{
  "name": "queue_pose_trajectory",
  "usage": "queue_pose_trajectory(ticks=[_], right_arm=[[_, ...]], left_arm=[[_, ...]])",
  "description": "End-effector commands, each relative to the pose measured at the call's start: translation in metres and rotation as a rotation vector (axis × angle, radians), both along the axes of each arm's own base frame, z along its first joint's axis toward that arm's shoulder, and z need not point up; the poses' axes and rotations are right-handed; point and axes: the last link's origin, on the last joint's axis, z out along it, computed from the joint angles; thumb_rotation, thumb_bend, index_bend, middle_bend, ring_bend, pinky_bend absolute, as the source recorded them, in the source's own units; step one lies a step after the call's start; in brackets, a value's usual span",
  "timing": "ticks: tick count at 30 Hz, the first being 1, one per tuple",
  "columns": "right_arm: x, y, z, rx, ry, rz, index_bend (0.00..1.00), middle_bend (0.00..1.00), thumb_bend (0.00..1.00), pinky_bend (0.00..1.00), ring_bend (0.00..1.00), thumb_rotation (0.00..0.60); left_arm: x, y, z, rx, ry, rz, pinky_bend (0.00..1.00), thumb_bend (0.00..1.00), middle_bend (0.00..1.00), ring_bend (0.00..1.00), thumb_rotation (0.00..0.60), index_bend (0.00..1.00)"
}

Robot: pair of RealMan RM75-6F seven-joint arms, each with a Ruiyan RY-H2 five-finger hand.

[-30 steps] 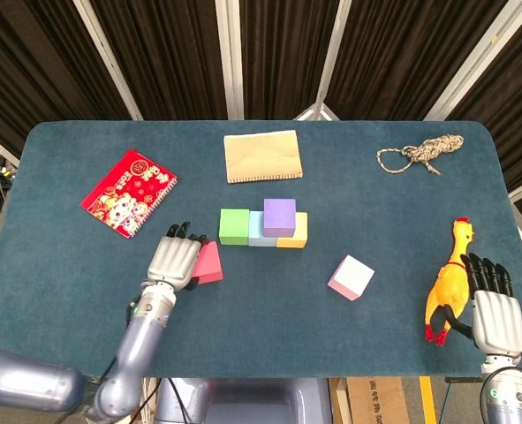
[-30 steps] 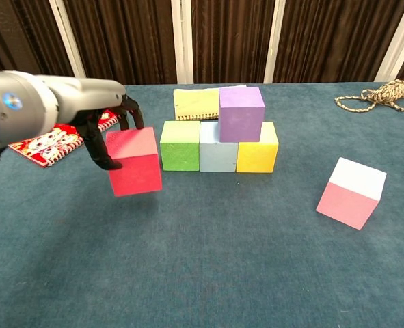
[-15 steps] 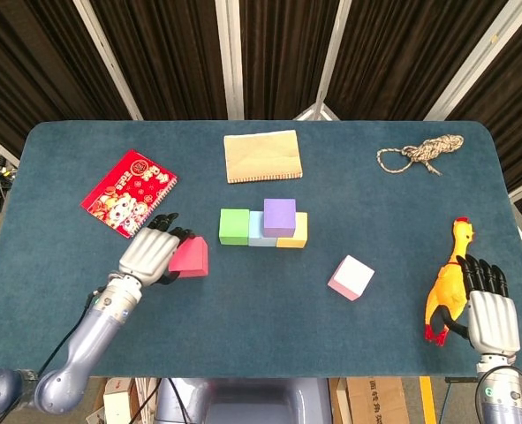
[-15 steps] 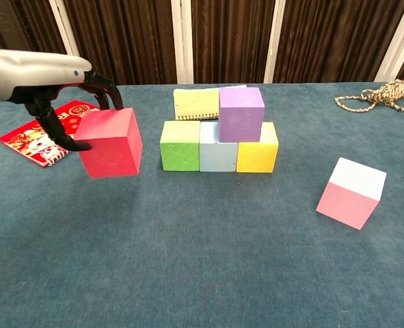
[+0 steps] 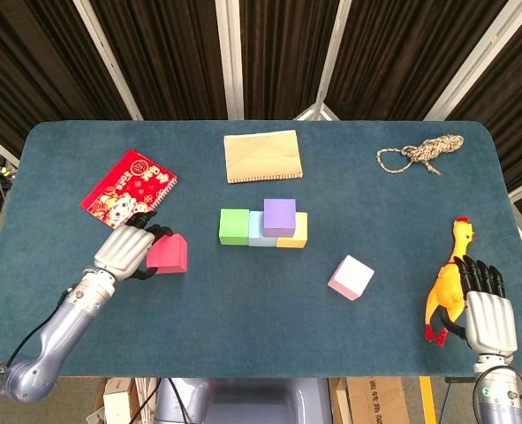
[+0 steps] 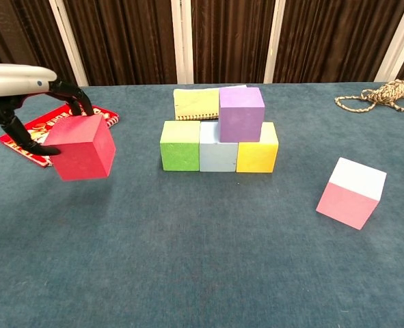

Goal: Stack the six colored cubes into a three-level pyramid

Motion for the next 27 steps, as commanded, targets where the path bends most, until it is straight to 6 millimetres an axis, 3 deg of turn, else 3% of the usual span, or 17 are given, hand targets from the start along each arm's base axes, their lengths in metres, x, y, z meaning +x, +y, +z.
queue_pose_trajectory(ticks=[1,19,27], right_arm=[[0.0,0.0,0.0,0.001,0.0,0.002,0.08,0.09,0.34,0.0,0.0,0.6],[0.001,0.001,0.001,-0.002,0.001,0.01,0.08,0.09,0.34,0.0,0.0,0.6],[0.002,0.002,0.003,-0.008,-0.003,0.013,0.08,0.09,0.34,0.0,0.0,0.6]], left_arm=[[-0.016,-0.001,0.001,-0.004,0.0,0.031,0.1,0.44,0.33,0.06,0.6,0.29],[-0.05,0.005,0.002,-0.013,0.087,0.005,0.1,0.43,0.33,0.06,0.6,0.29],[-0.06,0.004,-0.003,-0.025,0.113,0.014,0.1,0.37,0.31,0.05,0.6,0.27]])
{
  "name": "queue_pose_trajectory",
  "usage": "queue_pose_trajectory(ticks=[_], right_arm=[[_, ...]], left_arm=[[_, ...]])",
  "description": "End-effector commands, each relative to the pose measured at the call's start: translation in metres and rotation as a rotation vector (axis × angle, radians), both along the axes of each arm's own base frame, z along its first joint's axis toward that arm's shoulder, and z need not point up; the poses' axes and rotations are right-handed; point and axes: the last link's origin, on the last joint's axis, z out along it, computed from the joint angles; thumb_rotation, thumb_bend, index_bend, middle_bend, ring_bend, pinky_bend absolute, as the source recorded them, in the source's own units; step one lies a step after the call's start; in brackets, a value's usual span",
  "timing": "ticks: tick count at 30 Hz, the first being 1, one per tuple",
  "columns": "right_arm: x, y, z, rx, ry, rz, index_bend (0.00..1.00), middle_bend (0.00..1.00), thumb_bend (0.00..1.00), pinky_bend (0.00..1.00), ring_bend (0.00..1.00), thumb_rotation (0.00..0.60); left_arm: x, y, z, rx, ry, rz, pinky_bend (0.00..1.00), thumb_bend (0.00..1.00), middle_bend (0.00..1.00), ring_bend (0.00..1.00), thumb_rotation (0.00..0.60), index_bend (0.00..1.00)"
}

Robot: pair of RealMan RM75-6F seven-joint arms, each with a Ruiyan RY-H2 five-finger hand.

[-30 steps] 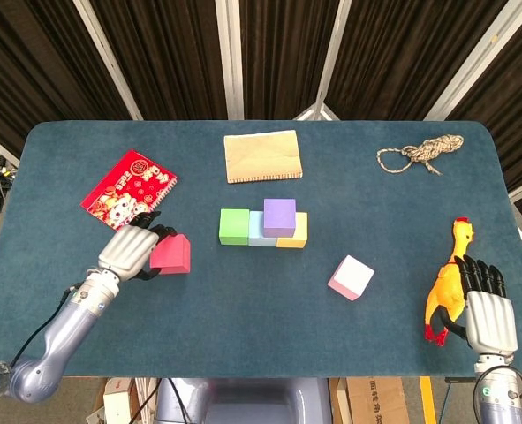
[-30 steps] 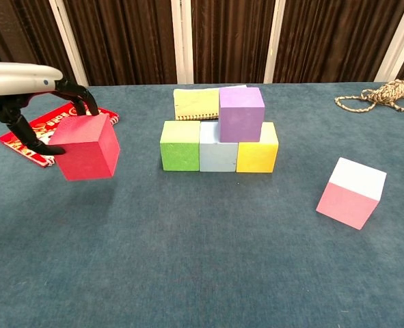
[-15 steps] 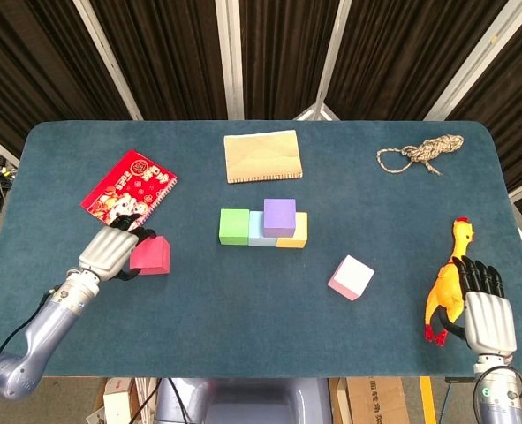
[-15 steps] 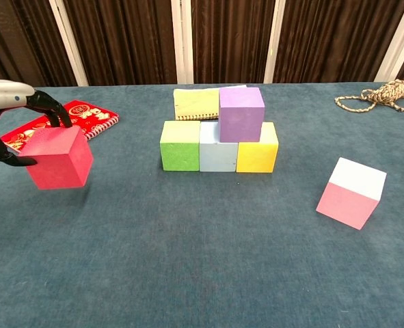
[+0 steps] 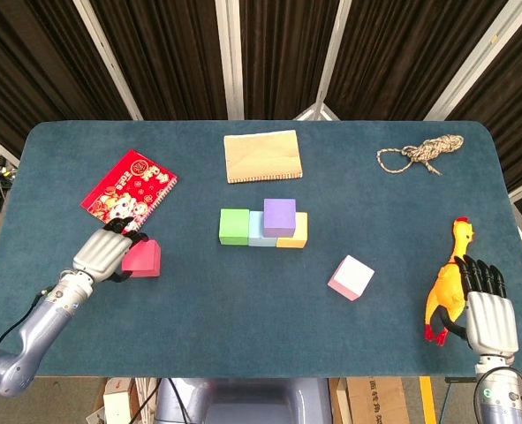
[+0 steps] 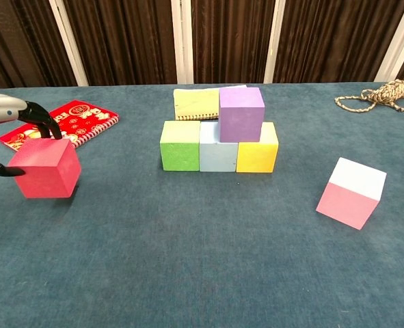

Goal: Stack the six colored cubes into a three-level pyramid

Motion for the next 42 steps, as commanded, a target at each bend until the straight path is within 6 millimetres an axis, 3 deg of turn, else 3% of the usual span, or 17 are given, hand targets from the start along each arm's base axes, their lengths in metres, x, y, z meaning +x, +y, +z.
queue_pose_trajectory(ticks=[1,19,23,30,42], right_arm=[[0.0,0.0,0.0,-0.001,-0.001,0.002,0.08,0.09,0.34,0.0,0.0,0.6],[0.0,0.0,0.001,0.003,-0.012,-0.002,0.08,0.09,0.34,0.0,0.0,0.6],[-0.001,0.0,0.001,0.01,-0.013,-0.007,0.08,0.09,0.34,0.0,0.0,0.6],[-0.001,0.0,0.0,0.016,-0.019,-0.005,0.08,0.09,0.34,0.0,0.0,0.6],[-0.001,0.0,0.001,0.018,-0.028,-0.007,0.08,0.09,0.34,0.0,0.0,0.6]], left_arm=[[-0.002,-0.001,-0.004,-0.001,-0.012,0.01,0.1,0.35,0.3,0.05,0.6,0.26],[-0.004,-0.003,-0.004,0.026,0.028,0.025,0.09,0.18,0.14,0.0,0.6,0.1],[0.003,-0.007,0.007,0.074,-0.005,0.071,0.09,0.18,0.14,0.0,0.6,0.09],[0.014,-0.019,0.026,0.169,0.09,0.192,0.09,0.18,0.14,0.0,0.6,0.11],[0.021,-0.022,0.015,0.153,0.084,0.32,0.09,0.18,0.16,0.0,0.6,0.12]])
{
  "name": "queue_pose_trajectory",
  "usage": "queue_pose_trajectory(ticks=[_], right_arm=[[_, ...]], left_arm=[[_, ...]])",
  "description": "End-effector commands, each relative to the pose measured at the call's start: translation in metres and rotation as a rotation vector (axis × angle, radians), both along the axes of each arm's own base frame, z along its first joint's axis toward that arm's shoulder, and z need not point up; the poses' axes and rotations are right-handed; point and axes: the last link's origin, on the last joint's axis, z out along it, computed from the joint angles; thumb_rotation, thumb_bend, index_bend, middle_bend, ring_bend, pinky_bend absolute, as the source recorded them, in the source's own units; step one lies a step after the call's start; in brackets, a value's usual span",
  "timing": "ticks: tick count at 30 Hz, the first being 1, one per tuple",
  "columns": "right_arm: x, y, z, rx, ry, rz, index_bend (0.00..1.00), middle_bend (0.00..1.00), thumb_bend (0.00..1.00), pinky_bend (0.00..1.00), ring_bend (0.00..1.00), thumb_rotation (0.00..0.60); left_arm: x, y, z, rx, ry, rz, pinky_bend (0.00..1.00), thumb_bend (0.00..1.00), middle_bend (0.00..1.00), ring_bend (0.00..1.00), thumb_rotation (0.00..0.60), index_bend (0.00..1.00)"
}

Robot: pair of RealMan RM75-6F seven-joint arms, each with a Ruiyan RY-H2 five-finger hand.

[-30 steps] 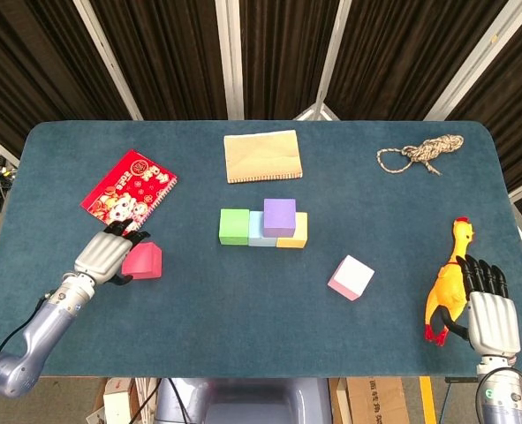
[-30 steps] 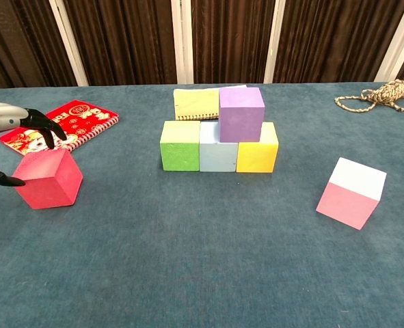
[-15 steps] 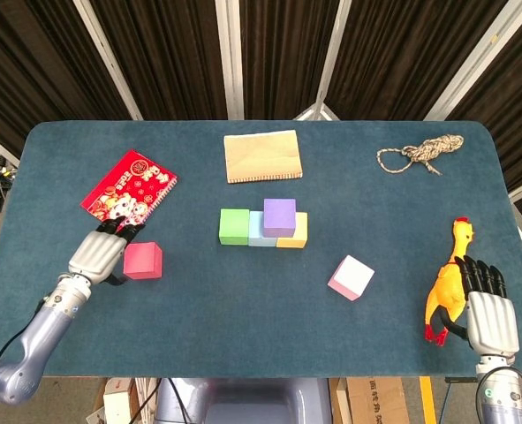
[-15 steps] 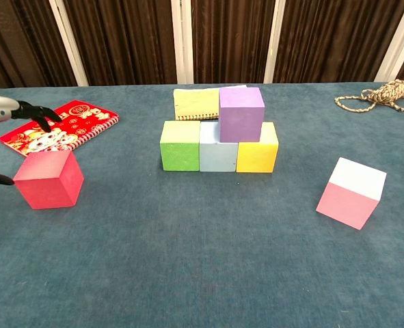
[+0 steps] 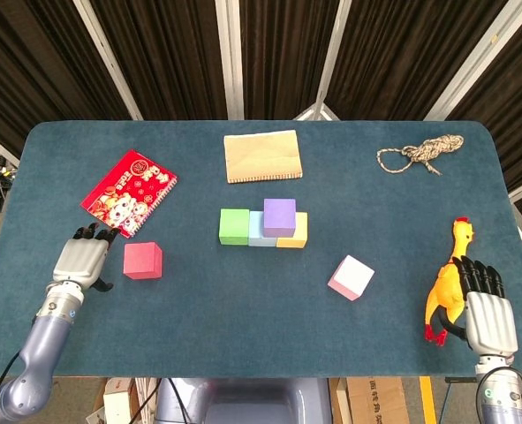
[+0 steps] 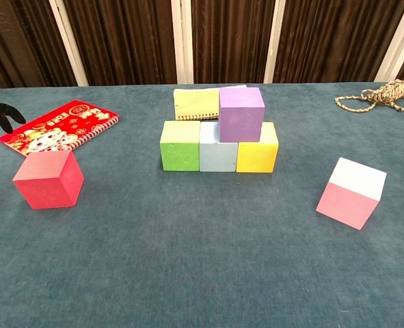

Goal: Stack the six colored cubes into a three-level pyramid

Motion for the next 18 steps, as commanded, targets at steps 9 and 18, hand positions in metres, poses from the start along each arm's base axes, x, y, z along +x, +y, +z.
queue_pose_trajectory(ticks=[9,18], right_arm=[[-0.001,0.001,0.003,-0.008,-0.004,-0.003,0.08,0.09,0.34,0.0,0.0,0.6],[-0.002,0.0,0.005,-0.011,-0.005,-0.007,0.08,0.09,0.34,0.0,0.0,0.6]], left_arm=[[0.009,0.014,-0.02,0.044,-0.005,0.026,0.09,0.18,0.18,0.0,0.6,0.23],[0.014,0.024,-0.038,0.04,0.018,0.02,0.09,0.22,0.21,0.01,0.6,0.25]])
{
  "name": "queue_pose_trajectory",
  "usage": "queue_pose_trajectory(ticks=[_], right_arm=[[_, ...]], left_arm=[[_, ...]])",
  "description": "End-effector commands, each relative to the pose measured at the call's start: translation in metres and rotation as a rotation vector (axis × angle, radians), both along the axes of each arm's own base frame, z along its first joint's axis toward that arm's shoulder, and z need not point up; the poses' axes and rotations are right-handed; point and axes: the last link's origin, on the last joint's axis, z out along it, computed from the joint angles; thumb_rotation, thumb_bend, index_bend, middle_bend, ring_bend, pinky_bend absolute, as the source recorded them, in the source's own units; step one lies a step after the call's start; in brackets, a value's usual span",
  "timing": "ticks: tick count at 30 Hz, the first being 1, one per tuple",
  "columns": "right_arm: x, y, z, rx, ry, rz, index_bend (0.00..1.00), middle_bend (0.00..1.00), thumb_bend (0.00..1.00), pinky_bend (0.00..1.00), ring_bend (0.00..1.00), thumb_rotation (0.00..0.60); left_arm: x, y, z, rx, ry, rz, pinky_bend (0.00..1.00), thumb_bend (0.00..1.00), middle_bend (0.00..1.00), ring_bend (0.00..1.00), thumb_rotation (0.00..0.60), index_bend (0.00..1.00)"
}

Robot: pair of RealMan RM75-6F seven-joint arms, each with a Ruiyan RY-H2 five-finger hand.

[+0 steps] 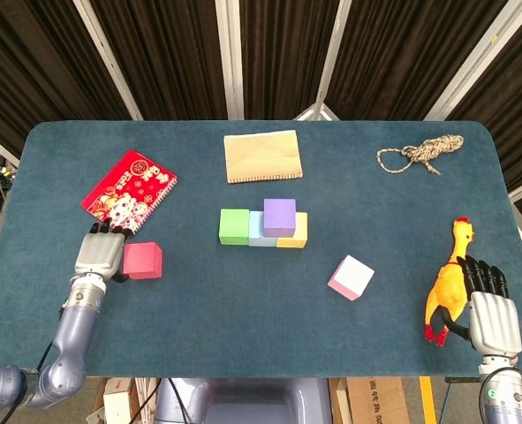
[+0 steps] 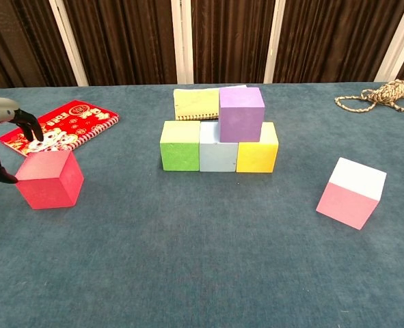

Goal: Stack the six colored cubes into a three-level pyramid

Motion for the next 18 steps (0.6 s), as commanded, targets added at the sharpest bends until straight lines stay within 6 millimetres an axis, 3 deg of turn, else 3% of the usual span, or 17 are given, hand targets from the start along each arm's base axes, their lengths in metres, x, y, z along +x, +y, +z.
queue_pose_trajectory(ticks=[1,18], right_arm=[[-0.001,0.0,0.001,-0.001,0.001,-0.003,0.08,0.09,0.34,0.0,0.0,0.6],[-0.002,-0.001,0.003,-0.003,-0.006,-0.007,0.08,0.09,0.34,0.0,0.0,0.6]], left_arm=[[0.002,0.002,-0.004,-0.001,0.004,-0.001,0.09,0.22,0.21,0.01,0.6,0.24],[0.014,0.004,-0.023,-0.032,0.016,-0.011,0.09,0.22,0.24,0.01,0.6,0.22]])
